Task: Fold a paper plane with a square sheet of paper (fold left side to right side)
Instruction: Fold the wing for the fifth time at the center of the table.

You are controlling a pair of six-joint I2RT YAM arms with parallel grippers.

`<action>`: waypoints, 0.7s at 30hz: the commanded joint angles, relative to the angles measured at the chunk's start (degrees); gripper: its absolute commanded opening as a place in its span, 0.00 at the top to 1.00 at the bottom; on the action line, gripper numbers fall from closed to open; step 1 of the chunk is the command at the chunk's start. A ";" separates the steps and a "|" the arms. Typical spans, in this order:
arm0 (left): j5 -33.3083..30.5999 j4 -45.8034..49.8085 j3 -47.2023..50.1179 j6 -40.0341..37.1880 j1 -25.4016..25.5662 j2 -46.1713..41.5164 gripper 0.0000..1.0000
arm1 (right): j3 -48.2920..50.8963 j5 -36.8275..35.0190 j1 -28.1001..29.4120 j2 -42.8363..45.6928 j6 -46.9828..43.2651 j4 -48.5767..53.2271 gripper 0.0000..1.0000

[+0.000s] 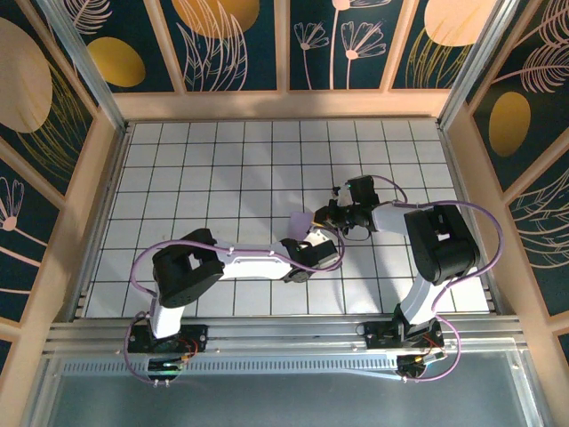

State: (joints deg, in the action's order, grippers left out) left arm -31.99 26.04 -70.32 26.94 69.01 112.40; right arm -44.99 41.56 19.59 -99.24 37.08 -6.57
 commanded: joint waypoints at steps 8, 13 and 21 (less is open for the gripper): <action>-1.18 1.07 -0.43 0.13 -0.37 0.98 0.78 | -1.24 -0.93 -0.26 -0.65 0.73 0.39 1.00; -1.19 1.02 -0.43 -0.04 -0.41 0.72 0.87 | -1.50 -1.39 -0.35 -0.64 0.56 0.85 1.00; 1.48 0.34 -1.39 -1.47 -1.15 -1.24 0.96 | -1.51 -4.41 -2.31 1.60 -1.33 3.45 0.84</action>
State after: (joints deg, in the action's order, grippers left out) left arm -31.77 25.93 -70.52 26.55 68.58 113.49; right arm -45.01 39.90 18.72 -99.26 36.60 -5.54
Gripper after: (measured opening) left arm 0.046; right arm 0.136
